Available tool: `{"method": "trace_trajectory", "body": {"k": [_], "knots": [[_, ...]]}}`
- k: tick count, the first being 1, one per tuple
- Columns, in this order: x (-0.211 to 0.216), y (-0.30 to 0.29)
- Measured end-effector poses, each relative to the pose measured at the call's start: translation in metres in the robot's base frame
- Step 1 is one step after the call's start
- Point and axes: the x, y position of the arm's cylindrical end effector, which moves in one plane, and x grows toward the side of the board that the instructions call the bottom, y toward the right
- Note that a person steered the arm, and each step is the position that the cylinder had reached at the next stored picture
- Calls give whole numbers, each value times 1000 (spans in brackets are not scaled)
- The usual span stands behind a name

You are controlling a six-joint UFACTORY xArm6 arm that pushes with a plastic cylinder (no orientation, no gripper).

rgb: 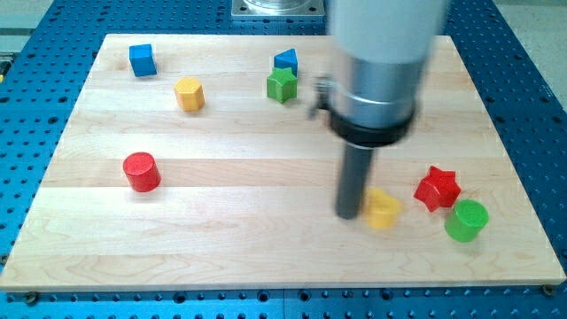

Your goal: Move the green star above the red star

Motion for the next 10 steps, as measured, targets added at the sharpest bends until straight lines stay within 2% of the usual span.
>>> {"method": "trace_trajectory", "body": {"k": [1,2,4,5,6,7,8,9,10], "knots": [[2,5],[-6,-90],[-168,-193],[-229,-188],[-234,-111],[-176,-35],[-176,1],[-196,9],[-198,64]]}}
